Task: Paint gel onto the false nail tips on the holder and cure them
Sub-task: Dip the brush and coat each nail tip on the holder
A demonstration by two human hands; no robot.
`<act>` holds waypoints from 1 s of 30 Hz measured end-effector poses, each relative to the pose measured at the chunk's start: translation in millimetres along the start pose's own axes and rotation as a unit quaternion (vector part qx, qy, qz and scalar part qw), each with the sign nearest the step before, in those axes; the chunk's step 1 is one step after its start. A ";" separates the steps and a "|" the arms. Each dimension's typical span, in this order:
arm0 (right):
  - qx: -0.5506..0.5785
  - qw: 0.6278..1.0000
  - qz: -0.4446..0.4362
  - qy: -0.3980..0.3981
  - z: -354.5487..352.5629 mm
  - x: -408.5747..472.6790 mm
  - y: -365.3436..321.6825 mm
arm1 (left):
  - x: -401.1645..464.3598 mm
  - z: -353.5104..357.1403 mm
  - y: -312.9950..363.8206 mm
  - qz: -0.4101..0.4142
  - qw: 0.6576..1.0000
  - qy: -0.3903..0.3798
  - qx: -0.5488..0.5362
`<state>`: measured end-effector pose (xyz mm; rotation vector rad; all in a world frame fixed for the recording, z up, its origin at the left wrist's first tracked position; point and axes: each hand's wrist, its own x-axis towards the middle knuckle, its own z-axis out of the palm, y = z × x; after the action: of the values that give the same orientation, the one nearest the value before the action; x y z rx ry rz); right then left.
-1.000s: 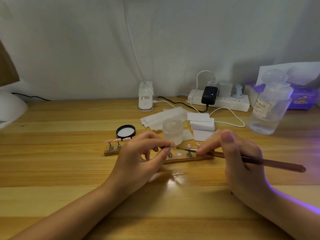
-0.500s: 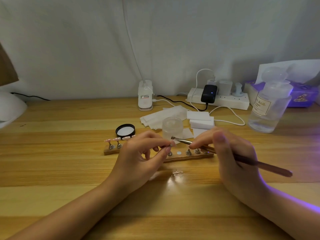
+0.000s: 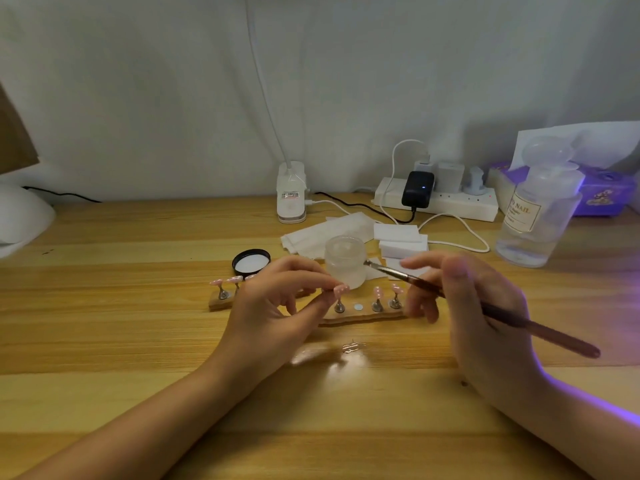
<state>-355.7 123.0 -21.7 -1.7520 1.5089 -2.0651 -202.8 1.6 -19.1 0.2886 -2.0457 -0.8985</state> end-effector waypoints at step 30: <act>-0.150 0.982 -0.095 -0.058 7.3 -3.6 0.8 | 0.0 0.3 2.8 -0.073 0.997 -0.006 -0.033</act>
<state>-349.2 120.1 -25.7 -2.1599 1.7566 -1.8483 -202.7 3.8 -17.3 0.4017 -2.0210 -1.0555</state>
